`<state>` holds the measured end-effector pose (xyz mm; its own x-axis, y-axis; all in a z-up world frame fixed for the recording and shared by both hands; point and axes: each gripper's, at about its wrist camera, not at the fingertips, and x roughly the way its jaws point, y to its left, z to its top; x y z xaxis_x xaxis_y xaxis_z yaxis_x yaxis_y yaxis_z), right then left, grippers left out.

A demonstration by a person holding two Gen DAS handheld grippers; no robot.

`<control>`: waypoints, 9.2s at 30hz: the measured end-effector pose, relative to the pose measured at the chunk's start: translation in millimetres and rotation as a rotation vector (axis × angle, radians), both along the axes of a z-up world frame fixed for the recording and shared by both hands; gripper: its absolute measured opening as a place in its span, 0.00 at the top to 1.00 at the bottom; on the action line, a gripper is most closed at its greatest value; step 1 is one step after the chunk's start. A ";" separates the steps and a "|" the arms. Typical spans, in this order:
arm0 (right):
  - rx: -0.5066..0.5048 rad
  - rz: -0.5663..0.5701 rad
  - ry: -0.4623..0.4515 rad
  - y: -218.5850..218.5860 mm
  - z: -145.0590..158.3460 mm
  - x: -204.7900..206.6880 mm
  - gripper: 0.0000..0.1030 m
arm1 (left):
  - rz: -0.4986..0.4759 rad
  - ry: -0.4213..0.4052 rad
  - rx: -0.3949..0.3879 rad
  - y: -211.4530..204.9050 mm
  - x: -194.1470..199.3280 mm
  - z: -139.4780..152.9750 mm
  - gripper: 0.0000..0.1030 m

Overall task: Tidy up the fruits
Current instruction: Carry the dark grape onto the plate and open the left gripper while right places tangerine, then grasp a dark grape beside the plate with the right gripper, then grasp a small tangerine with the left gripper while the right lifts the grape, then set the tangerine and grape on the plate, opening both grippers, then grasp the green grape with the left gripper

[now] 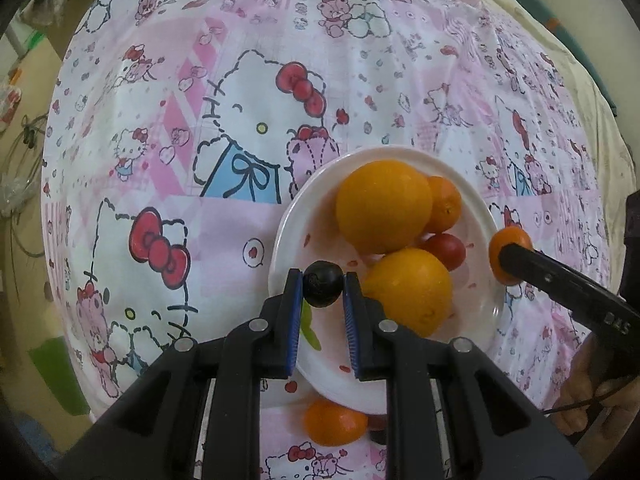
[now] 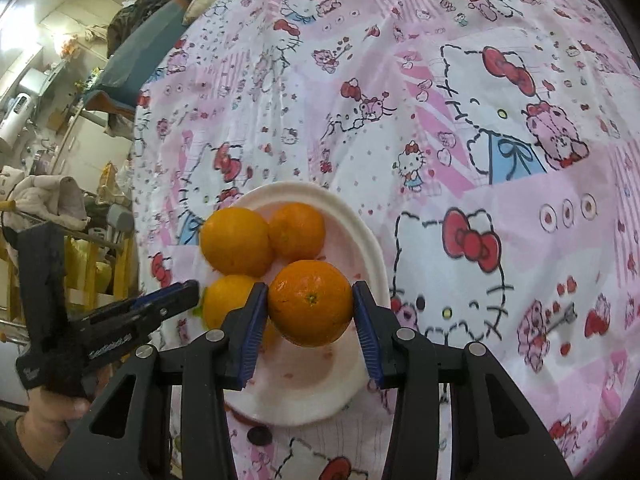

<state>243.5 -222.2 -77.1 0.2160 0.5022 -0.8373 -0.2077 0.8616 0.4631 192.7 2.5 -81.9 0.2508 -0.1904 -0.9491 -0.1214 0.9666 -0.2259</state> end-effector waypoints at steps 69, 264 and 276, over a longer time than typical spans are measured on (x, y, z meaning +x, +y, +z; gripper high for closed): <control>0.027 0.019 -0.171 -12.7 55.1 -97.4 0.40 | 0.010 -0.136 0.039 15.8 -91.6 46.6 0.36; 0.099 -0.080 -0.102 -18.3 44.4 -130.8 0.13 | -0.120 0.075 0.171 -19.0 -199.6 -17.8 0.61; 0.094 0.005 0.007 6.0 15.9 -135.8 0.16 | -0.102 0.009 0.174 -19.2 -202.7 -1.4 0.76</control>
<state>107.7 -216.2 -61.3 0.2075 0.5794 -0.7882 -0.2085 0.8134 0.5430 -10.0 -16.8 -83.3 0.2297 -0.0471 -0.9721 -0.0219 0.9983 -0.0535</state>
